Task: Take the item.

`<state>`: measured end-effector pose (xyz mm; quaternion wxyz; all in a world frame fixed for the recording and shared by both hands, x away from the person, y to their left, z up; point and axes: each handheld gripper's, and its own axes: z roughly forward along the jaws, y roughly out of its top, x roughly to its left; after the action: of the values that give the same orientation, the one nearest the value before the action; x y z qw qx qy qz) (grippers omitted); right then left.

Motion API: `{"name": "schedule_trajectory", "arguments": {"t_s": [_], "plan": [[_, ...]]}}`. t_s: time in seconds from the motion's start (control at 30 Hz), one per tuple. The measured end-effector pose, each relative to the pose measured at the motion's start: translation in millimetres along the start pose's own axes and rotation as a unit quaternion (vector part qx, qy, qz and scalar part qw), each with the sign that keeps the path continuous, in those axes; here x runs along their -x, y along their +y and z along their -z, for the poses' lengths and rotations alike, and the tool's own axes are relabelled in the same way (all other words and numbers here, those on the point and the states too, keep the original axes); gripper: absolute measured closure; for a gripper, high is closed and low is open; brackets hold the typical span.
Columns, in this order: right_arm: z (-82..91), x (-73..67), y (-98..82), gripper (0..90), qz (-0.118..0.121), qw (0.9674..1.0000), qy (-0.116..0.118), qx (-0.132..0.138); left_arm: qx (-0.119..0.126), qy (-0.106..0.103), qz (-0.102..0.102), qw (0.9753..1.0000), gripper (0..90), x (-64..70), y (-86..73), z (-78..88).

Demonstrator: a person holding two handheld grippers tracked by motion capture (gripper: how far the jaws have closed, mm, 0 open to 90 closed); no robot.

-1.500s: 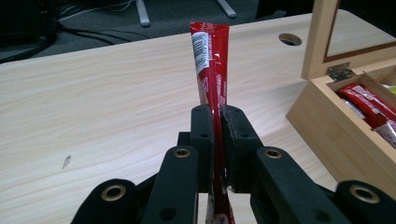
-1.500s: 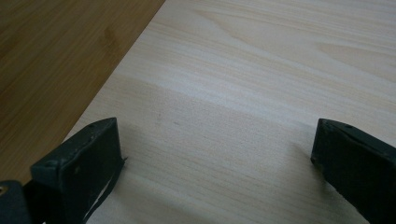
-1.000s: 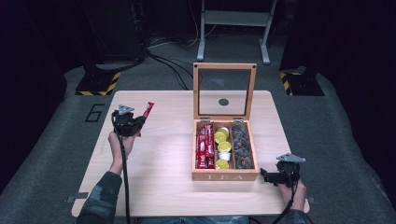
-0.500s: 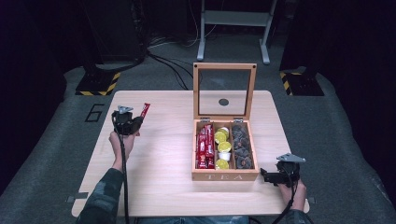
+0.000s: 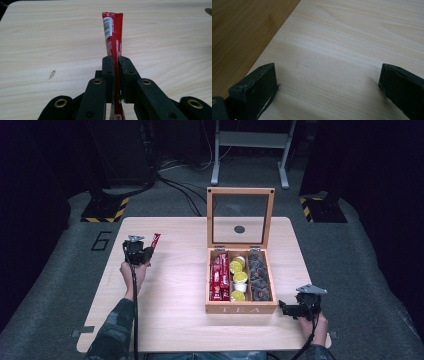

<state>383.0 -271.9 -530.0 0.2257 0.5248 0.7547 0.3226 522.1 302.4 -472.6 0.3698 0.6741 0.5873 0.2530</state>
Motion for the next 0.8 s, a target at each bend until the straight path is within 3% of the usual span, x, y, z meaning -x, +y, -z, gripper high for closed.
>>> {"name": "schedule_trajectory", "arguments": {"t_s": [0.5,0.8], "plan": [[0.0,0.0,0.0,0.8,0.000,1.0000,0.000,0.000,-0.022,0.017,0.018,0.9994,83.1,-8.7,-12.4,-20.0],[0.0,0.0,0.0,0.9,0.000,1.0000,0.000,0.000,-0.031,0.023,0.013,0.9992,83.1,-9.6,-15.8,-28.5]]}}
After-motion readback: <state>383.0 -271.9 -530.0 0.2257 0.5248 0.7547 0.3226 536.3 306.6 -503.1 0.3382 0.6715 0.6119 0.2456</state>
